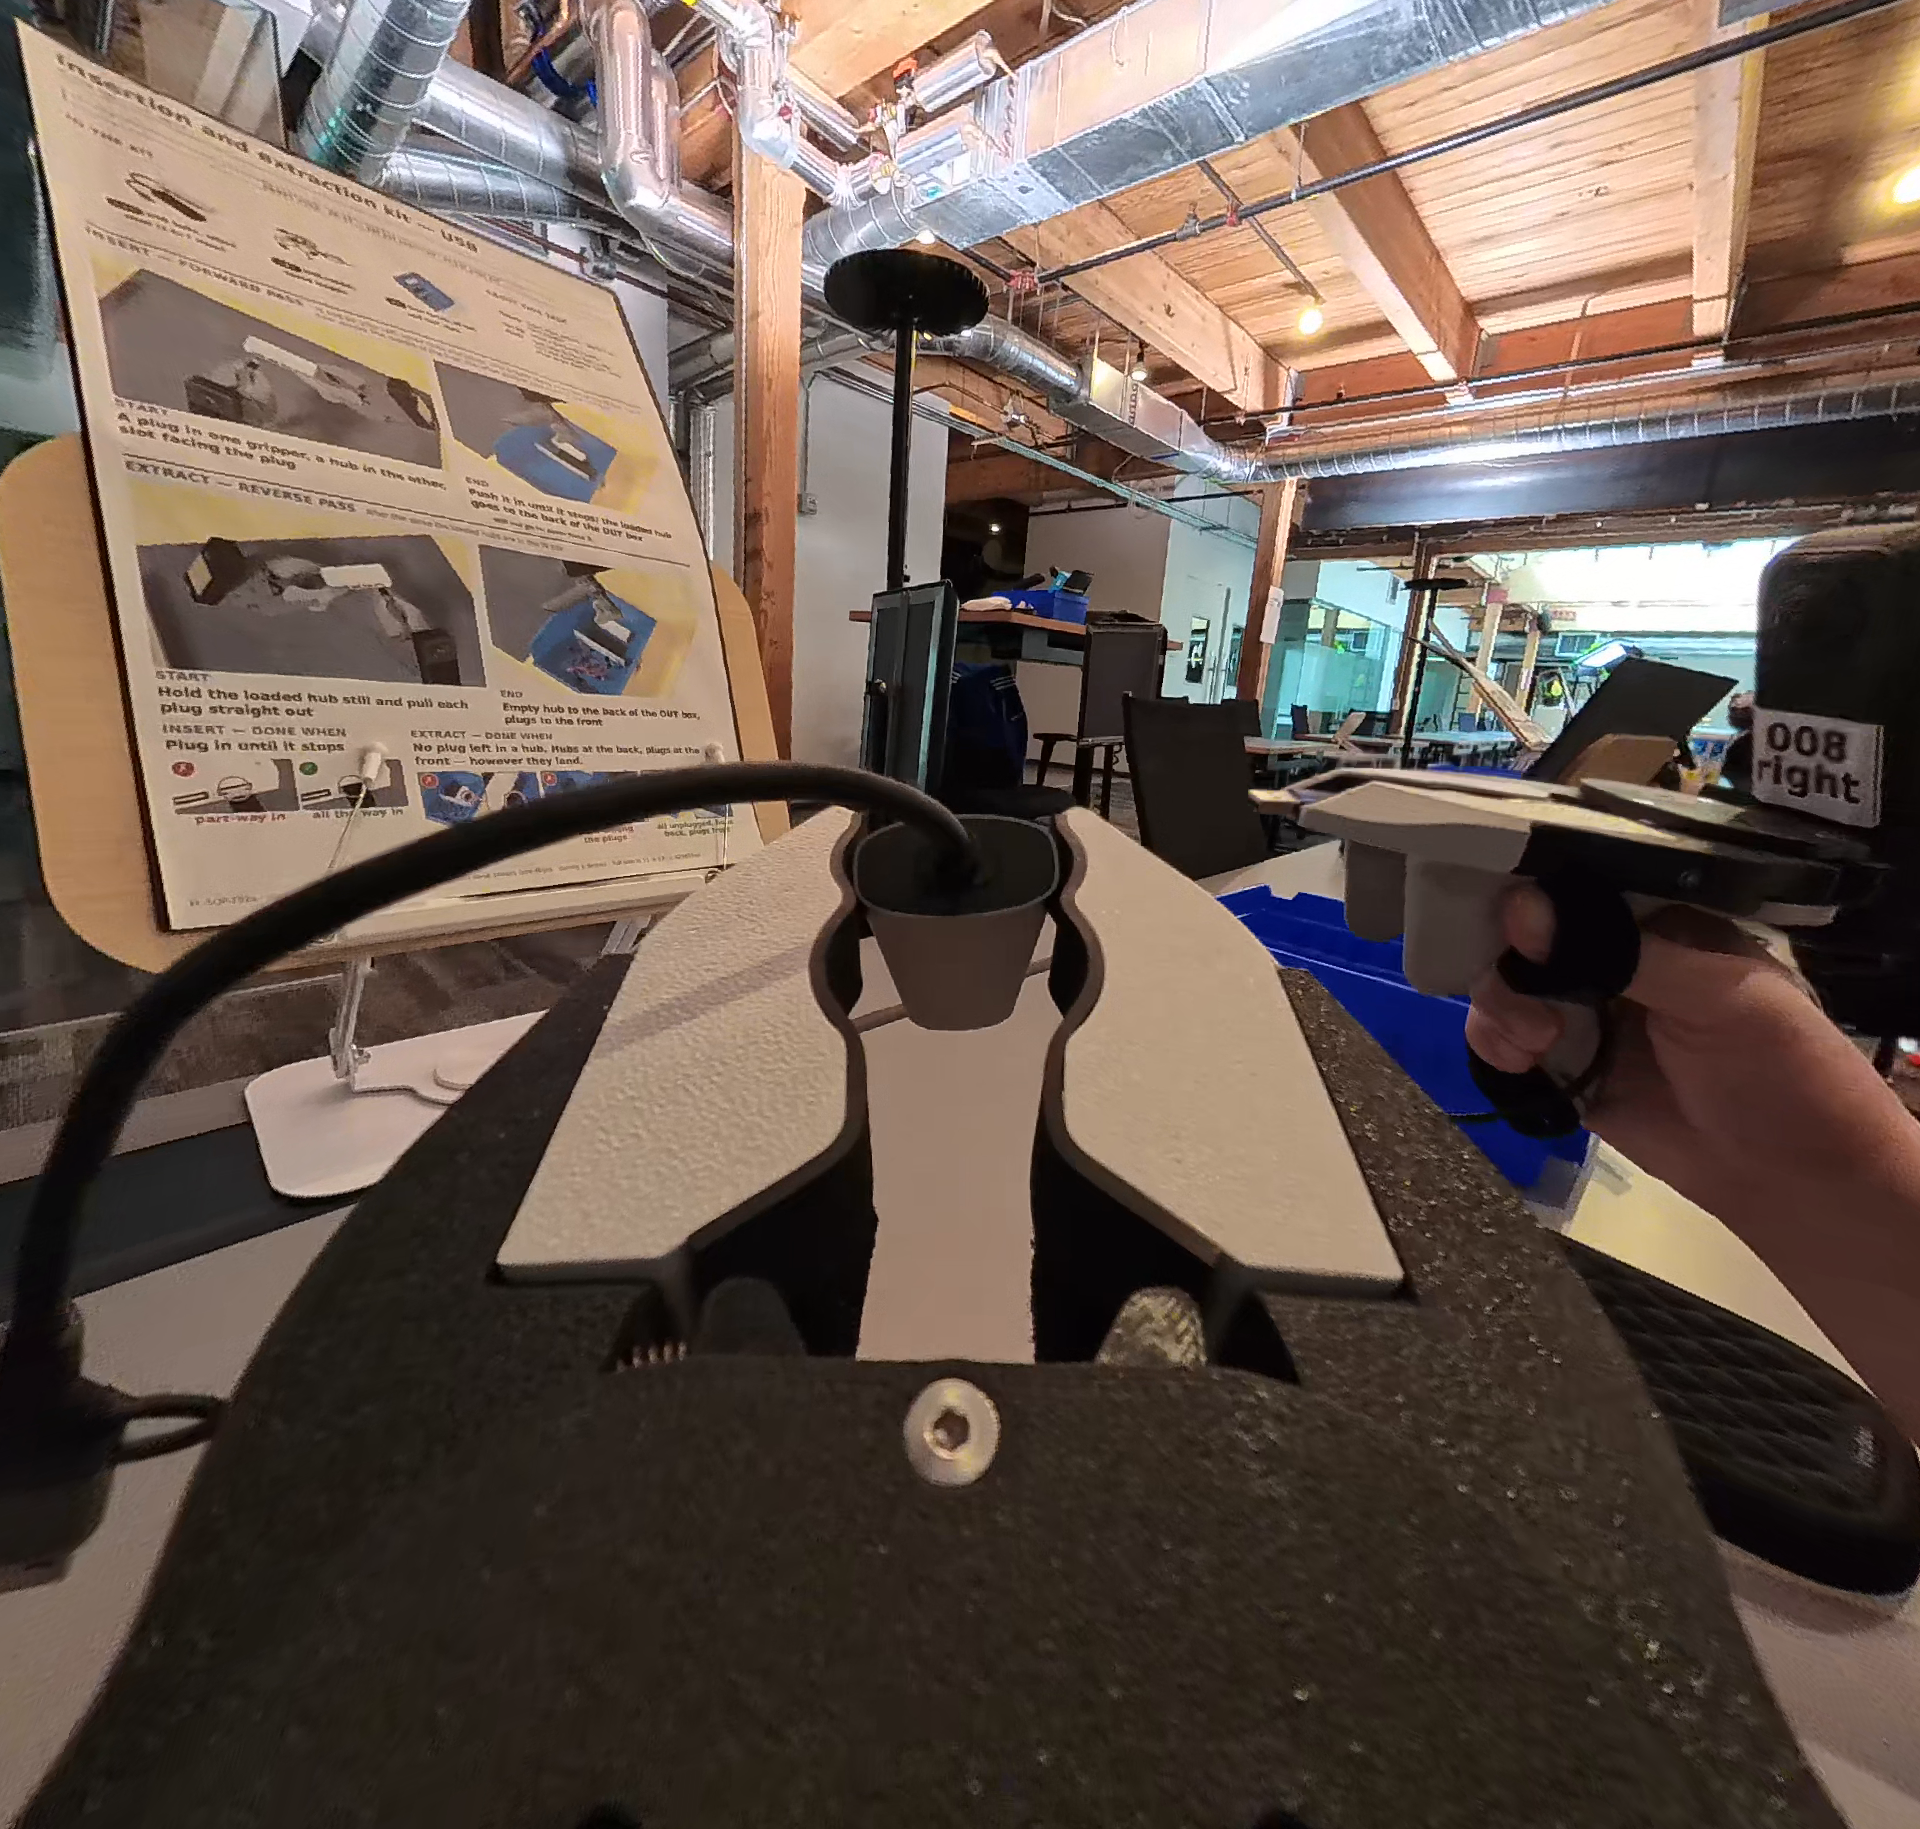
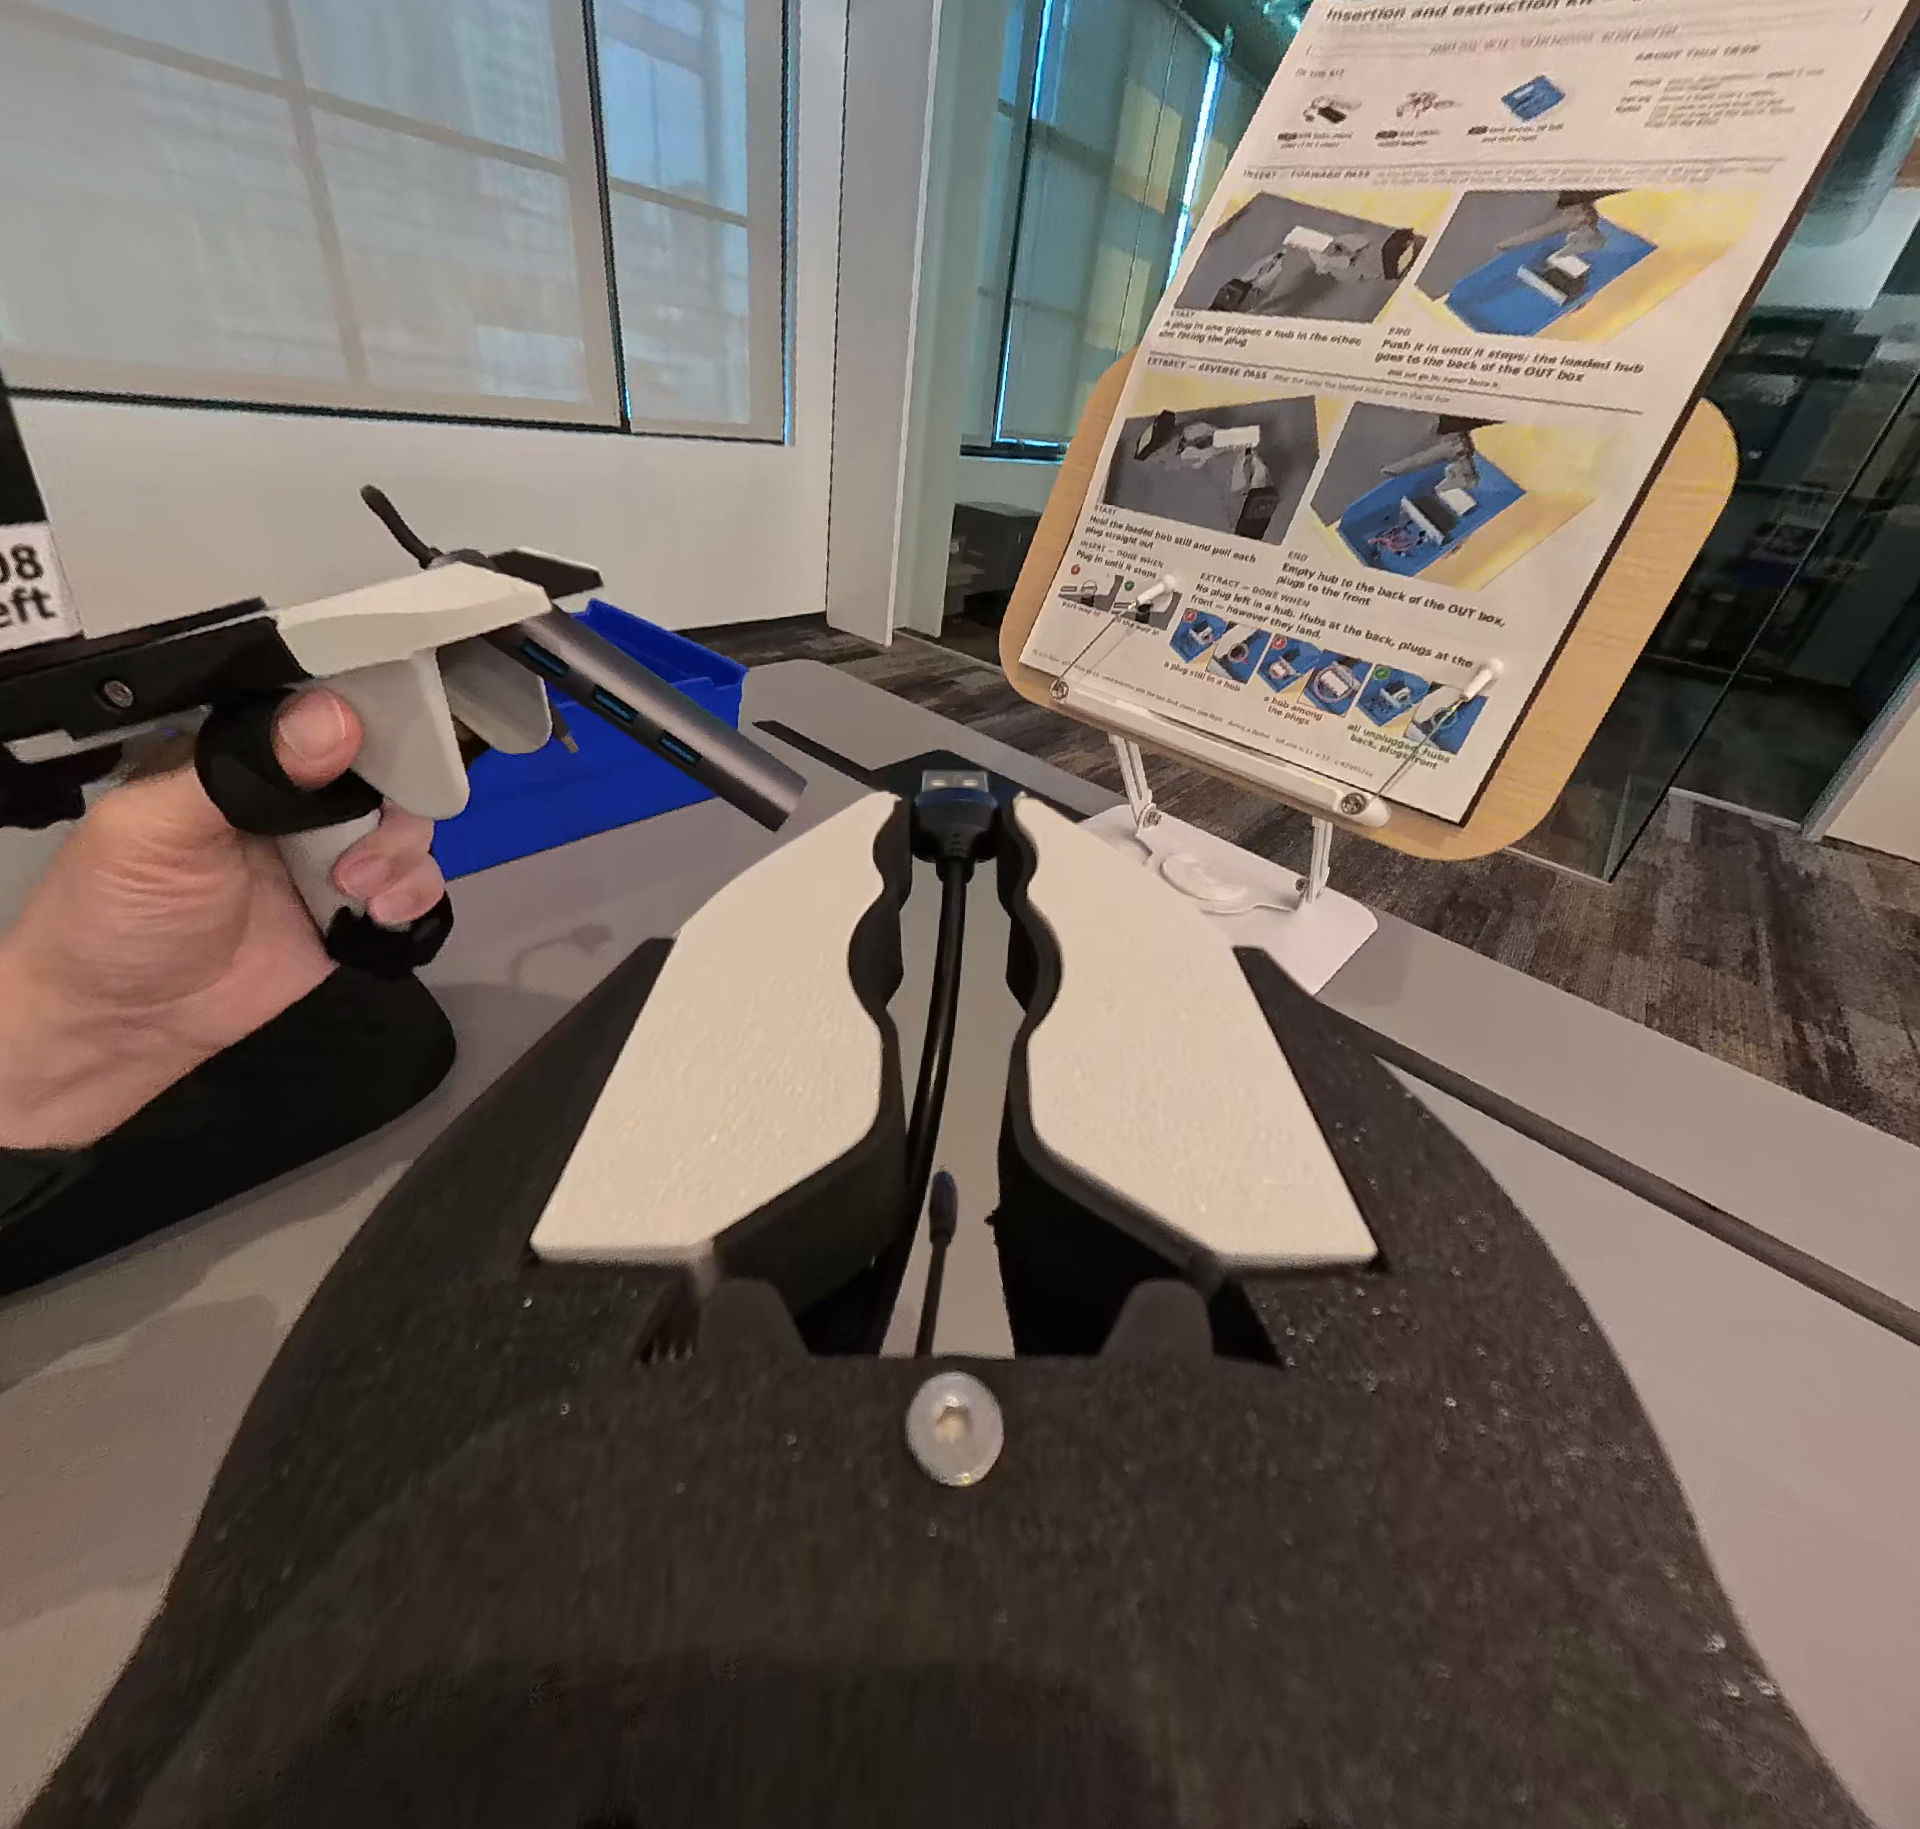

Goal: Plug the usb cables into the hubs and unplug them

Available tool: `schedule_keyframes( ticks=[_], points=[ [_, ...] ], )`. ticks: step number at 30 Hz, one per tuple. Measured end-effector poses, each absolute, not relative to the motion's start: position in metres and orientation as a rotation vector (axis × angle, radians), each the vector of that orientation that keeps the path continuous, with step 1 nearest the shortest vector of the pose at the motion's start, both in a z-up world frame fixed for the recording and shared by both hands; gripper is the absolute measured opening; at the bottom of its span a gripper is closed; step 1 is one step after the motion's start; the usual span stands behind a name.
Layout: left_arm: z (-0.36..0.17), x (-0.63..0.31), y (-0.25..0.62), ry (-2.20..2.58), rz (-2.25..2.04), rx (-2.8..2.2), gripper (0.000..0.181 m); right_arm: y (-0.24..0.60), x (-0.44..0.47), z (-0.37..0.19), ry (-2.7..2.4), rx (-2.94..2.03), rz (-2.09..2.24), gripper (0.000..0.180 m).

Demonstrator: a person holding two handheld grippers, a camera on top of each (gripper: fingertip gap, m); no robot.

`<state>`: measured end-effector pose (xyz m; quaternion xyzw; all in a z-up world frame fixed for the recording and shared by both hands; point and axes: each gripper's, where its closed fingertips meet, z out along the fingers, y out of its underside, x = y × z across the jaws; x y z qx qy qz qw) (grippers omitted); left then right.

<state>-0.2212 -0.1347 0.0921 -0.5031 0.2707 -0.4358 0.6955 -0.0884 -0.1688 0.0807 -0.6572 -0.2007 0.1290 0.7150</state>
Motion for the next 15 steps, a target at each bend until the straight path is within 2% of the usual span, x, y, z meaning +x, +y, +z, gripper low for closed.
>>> schedule_keyframes(
  ticks=[7,12,15],
  points=[
    [0.099,-0.218,-0.138,0.627,-0.974,-1.109,0.032,-0.181,-0.041,0.11,-0.455,-1.473,0.288,0.015],
    [0.108,-0.216,-0.144,0.642,-0.974,-1.091,0.032,-0.202,0.048,0.149,-0.448,-1.52,0.25,0.015],
    [0.114,-0.218,-0.147,0.645,-0.969,-1.076,0.032,-0.21,0.124,0.148,-0.415,-1.6,0.111,0.015]
  ],
)
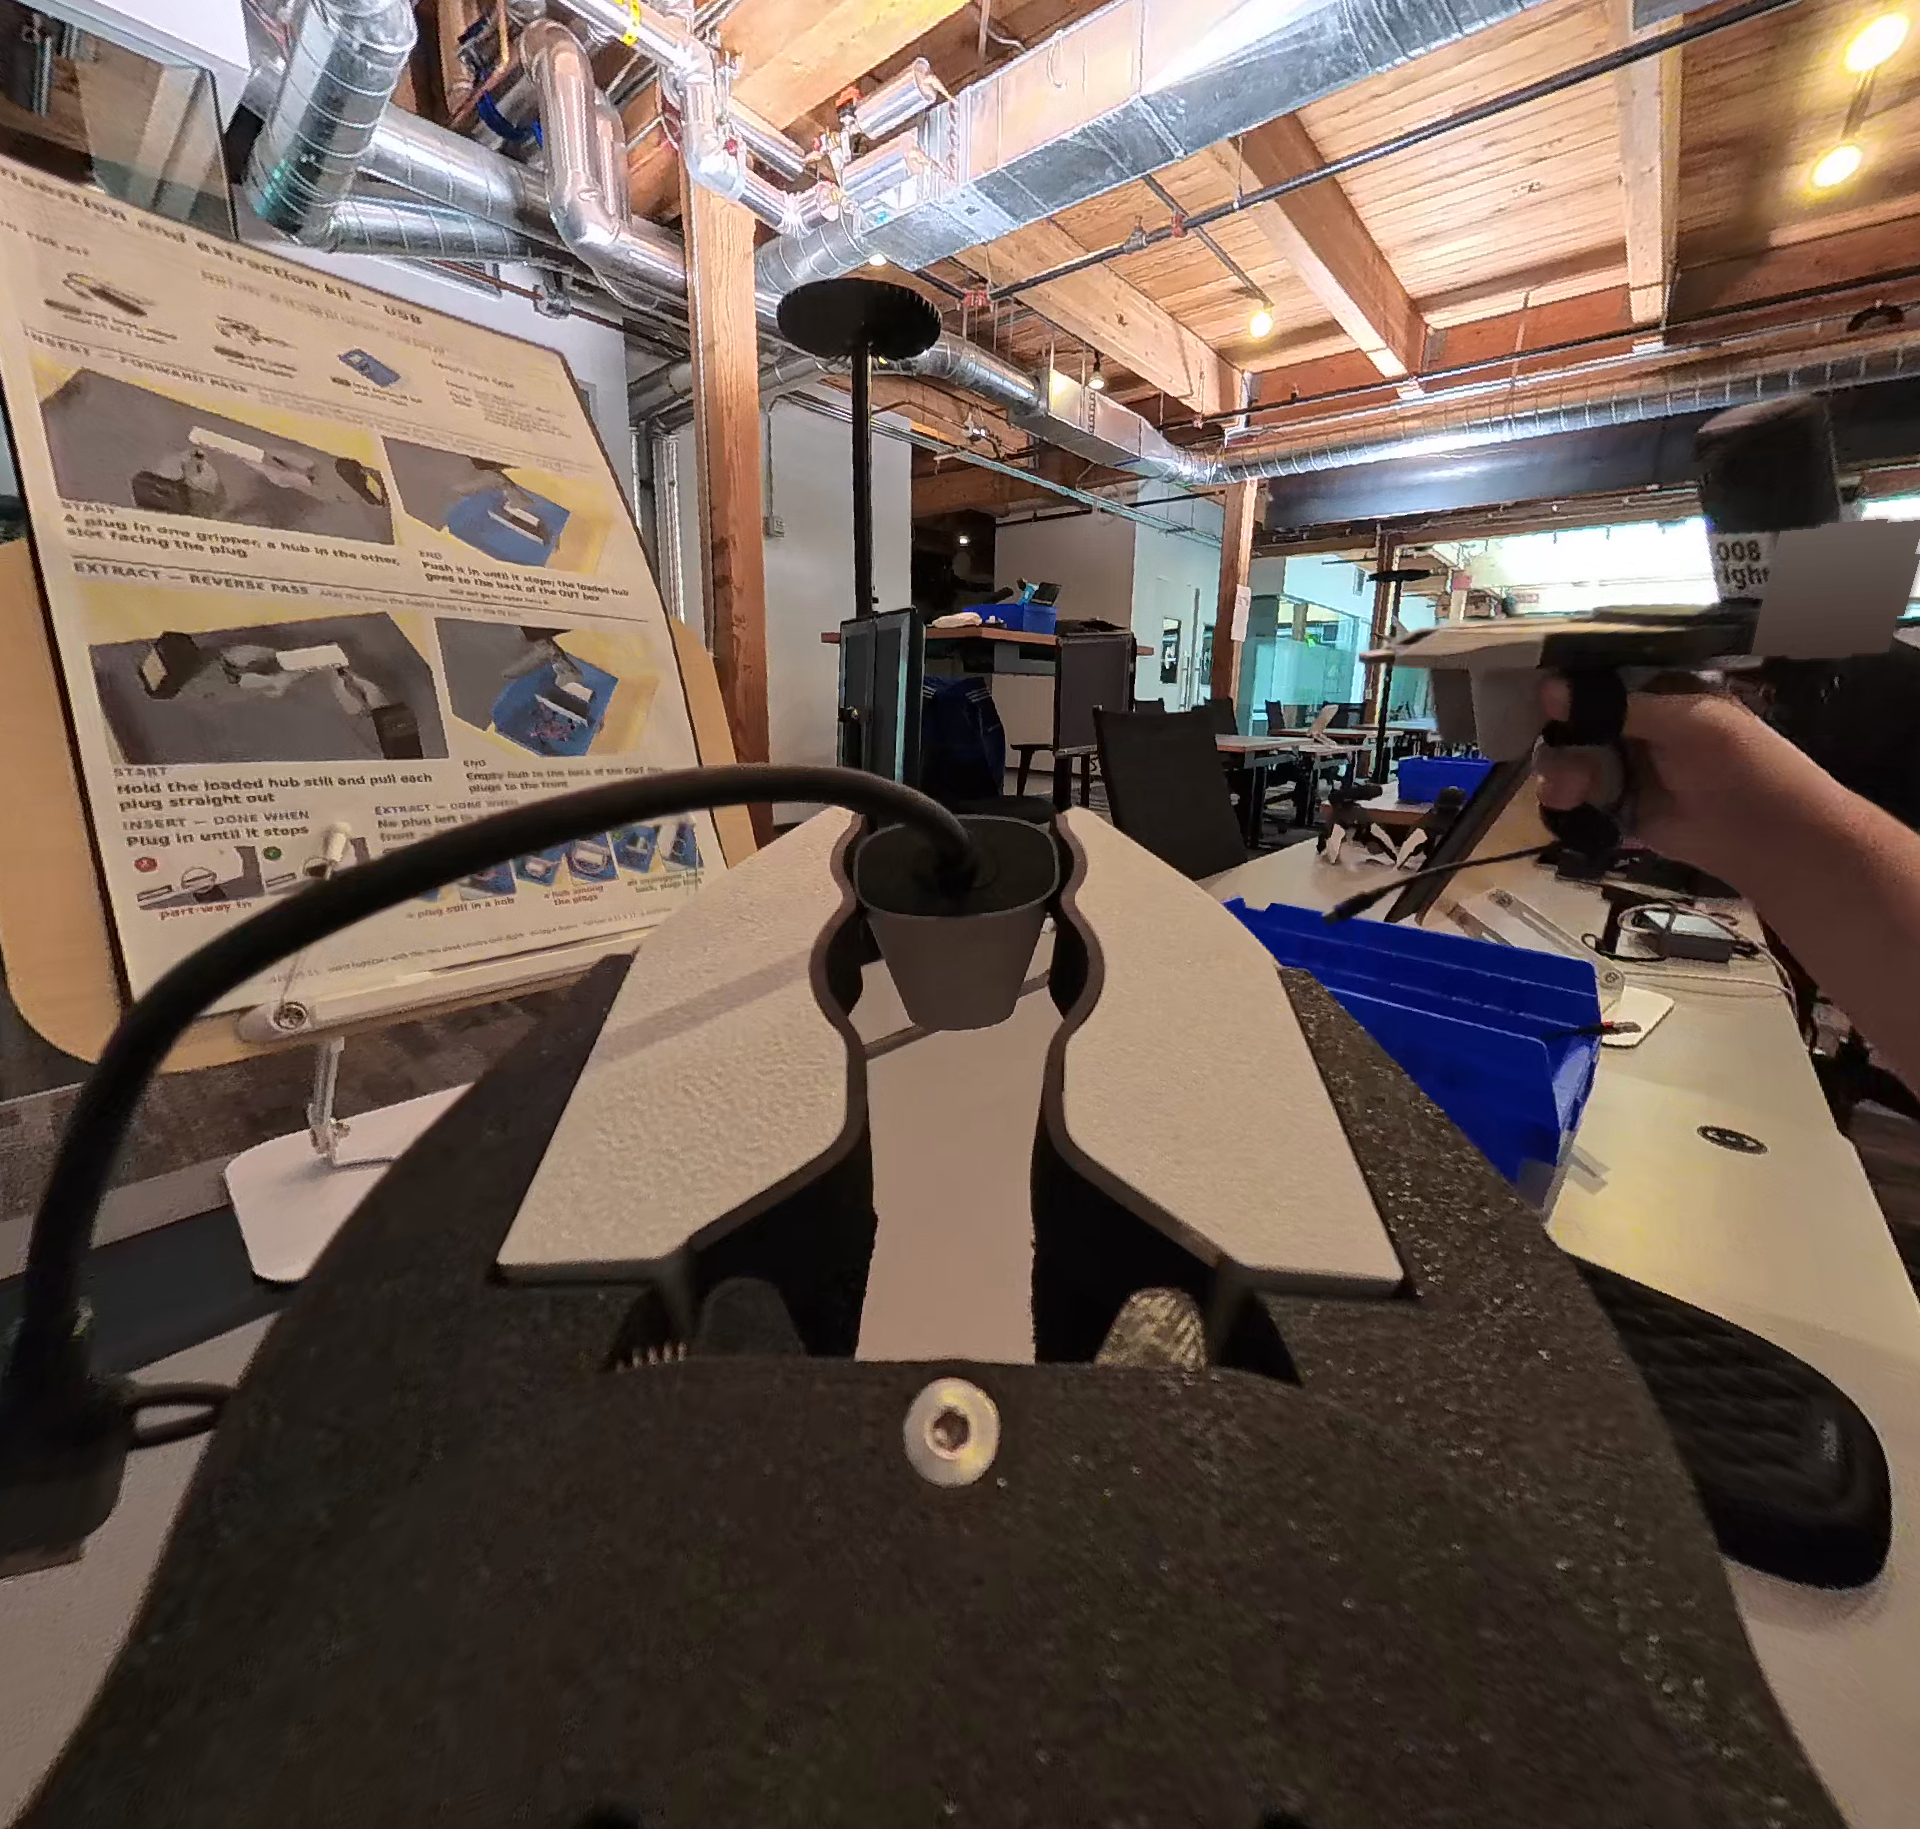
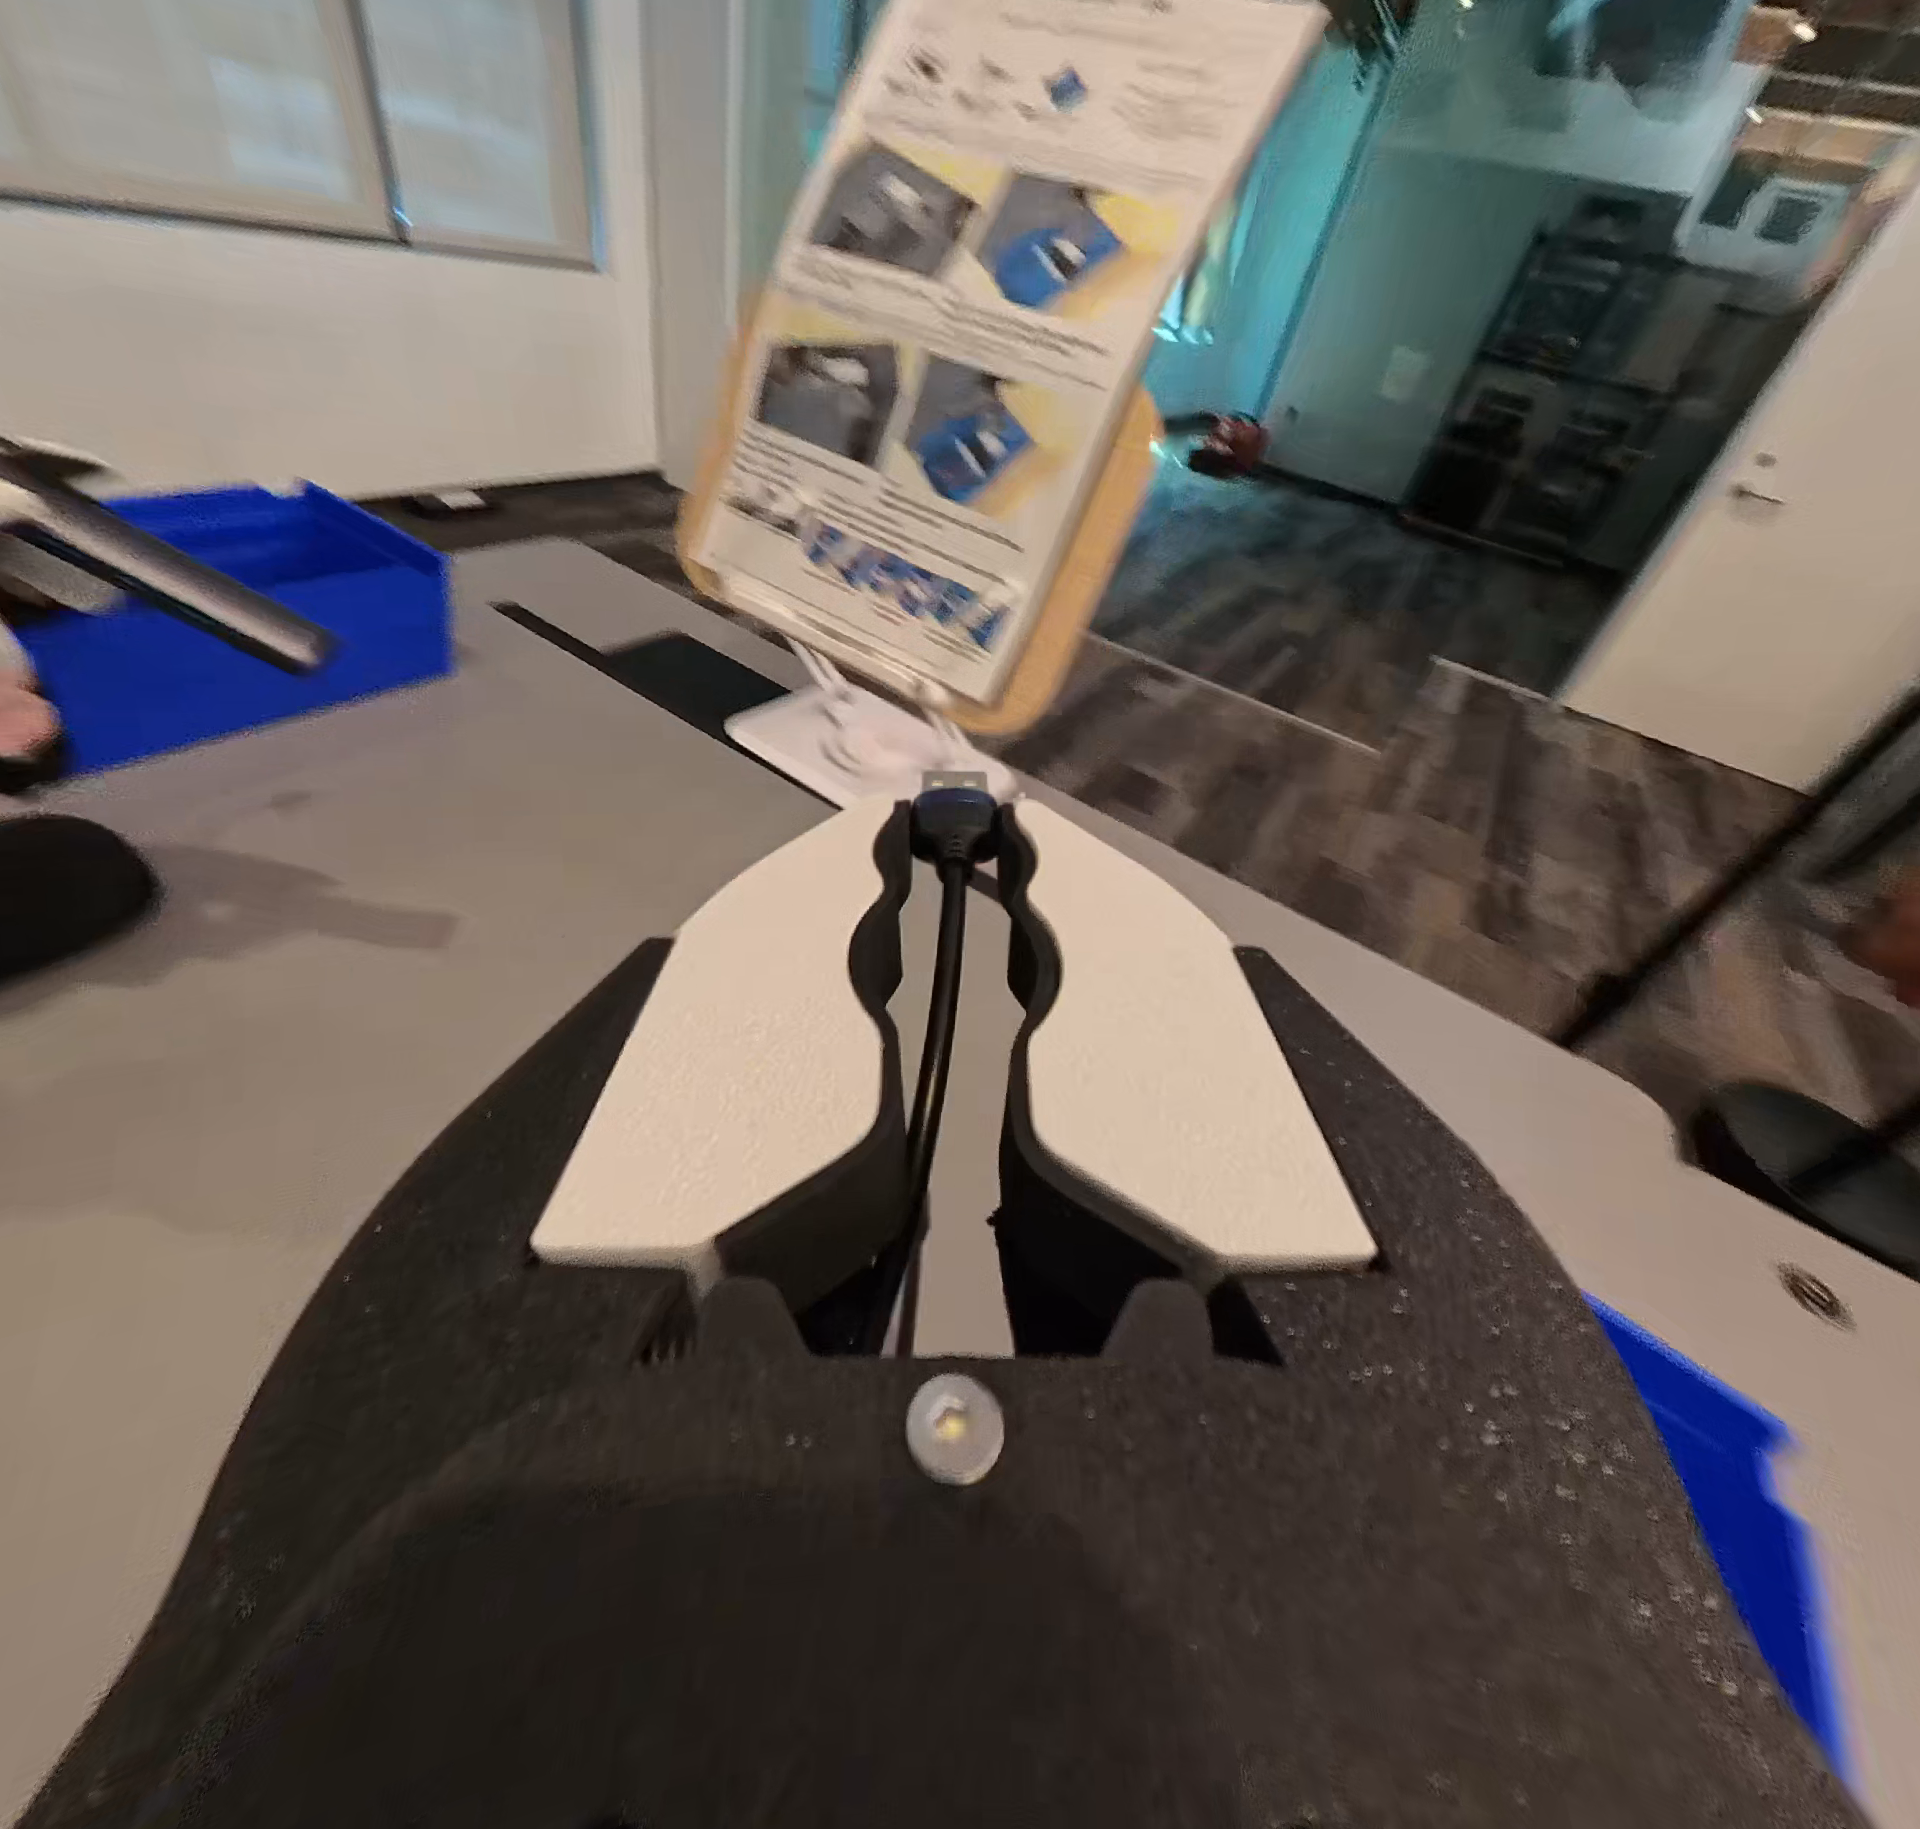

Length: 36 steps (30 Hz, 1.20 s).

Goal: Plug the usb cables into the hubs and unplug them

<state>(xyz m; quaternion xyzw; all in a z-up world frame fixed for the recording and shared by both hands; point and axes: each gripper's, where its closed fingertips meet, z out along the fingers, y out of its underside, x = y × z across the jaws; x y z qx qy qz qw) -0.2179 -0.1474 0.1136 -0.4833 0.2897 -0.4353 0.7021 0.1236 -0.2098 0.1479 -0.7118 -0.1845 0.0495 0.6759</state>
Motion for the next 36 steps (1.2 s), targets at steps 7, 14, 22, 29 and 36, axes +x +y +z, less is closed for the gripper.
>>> schedule_keyframes(
  ticks=[7,14,22,29,36],
  points=[
    [0.121,-0.214,-0.155,0.645,-0.983,-1.053,0.032,-0.203,0.239,0.058,-0.322,-1.853,0.13,0.015],
    [0.123,-0.209,-0.162,0.667,-0.976,-1.055,0.032,-0.204,0.26,-0.025,-0.353,-1.976,0.194,0.016],
    [0.123,-0.206,-0.167,0.676,-0.977,-1.06,0.032,-0.196,0.274,-0.04,-0.347,-1.963,0.195,0.036],
    [0.122,-0.208,-0.168,0.677,-0.975,-1.066,0.032,-0.19,0.296,-0.01,-0.356,-1.881,0.036,0.059],
    [0.116,-0.205,-0.168,0.69,-0.994,-1.086,0.032,-0.2,0.237,0.085,-0.629,-1.726,-0.045,0.057]
  ],
)
